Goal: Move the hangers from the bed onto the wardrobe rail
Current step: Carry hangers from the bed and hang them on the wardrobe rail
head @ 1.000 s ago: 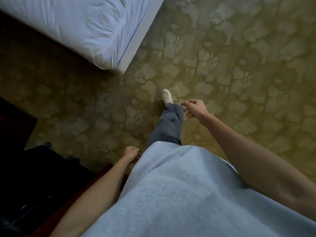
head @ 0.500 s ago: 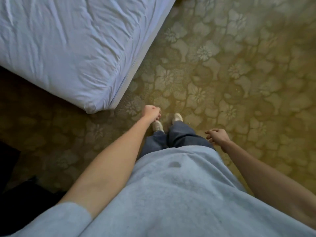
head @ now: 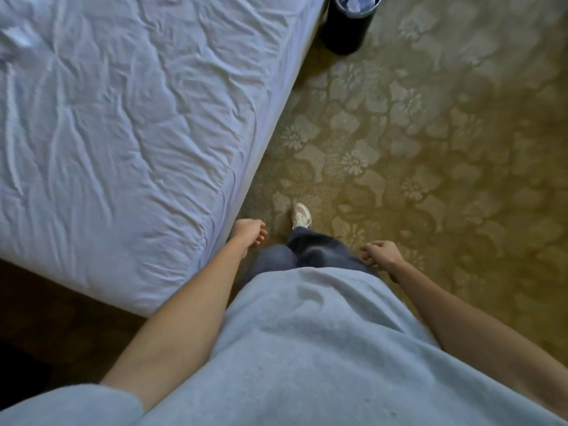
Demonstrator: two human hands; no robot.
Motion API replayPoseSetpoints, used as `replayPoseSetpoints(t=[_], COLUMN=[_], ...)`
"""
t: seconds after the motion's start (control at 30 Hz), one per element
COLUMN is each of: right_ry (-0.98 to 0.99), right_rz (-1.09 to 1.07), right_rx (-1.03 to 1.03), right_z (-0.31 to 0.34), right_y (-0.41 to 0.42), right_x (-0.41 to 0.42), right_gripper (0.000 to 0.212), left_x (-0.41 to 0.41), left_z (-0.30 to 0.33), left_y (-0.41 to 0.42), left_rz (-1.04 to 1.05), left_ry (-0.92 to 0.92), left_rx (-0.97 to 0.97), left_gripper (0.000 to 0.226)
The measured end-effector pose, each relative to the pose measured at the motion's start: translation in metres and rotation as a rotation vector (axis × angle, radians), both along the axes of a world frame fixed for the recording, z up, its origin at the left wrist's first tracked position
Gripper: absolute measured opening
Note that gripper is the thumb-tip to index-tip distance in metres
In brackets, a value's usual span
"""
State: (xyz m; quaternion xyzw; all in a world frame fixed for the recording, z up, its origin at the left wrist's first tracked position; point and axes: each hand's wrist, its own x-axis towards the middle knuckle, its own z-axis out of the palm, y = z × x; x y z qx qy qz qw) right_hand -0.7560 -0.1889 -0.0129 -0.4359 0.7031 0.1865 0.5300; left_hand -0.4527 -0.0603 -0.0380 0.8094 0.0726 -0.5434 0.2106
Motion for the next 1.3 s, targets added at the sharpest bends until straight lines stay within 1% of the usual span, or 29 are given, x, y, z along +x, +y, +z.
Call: replayPoseSetpoints(t=[0.1,0.27,0.43,0.5,0.57,0.67,0.77,0.87,0.93,1.03,1.13,1.23,1.3], right_ry=[-0.097,-0.254,-0.324,-0.319,-0.267,-0.141,-0.023,0.078,0.101,0.102,0.057,-0.033,-0.118], right_rz=[0.075,0.232,0.403,0.447,0.477,0.535,0.55,0.522,0.519,0.572,0.653,0.788,0.881], right_rx=[-0.052,-0.114,-0.112,-0.111,-0.108,-0.07,-0.051,-0.06,-0.069,-0.069,-0.057,-0.033,-0.007], right_z=[0.008,0.028,0.028,0.022,0.014,0.007,0.0,0.002,0.004,0.003,-0.001,-0.01,-0.014], right_y=[-0.076,-0.173,-0.257,-0.293,-0.331,-0.384,-0.446,-0.505,-0.537,-0.578,-0.606,-0.626,-0.632], right_x=[0.073,0.208,0.319,0.353,0.375,0.387,0.39,0.395,0.407,0.447,0.504,0.574,0.632], right_gripper=[0.021,0.023,0.021,0.023,0.023,0.021,0.025,0.024,0.023,0.02,0.016,0.018,0.017], left_x=[0.039,0.093,0.143,0.163,0.184,0.219,0.261,0.304,0.329,0.368,0.397,0.426,0.453], left_z=[0.002,-0.003,-0.017,-0.021,-0.022,-0.019,-0.008,0.01,0.021,0.028,0.021,0.011,0.005], left_y=[-0.012,-0.025,-0.075,-0.108,-0.148,-0.216,-0.297,-0.372,-0.412,-0.456,-0.481,-0.498,-0.508], left_rz=[0.077,0.186,0.27,0.294,0.313,0.338,0.356,0.301,0.241,0.221,0.296,0.407,0.433], left_ry=[-0.013,-0.037,0.041,0.058,0.079,0.077,0.062,0.009,-0.019,-0.063,-0.072,-0.096,-0.12], left_rx=[0.072,0.15,0.184,0.187,0.172,0.111,0.03,-0.06,-0.14,-0.184,-0.163,-0.098,-0.056], left_gripper=[0.02,0.016,0.022,0.022,0.018,0.02,0.022,0.018,0.017,0.021,0.021,0.02,0.021])
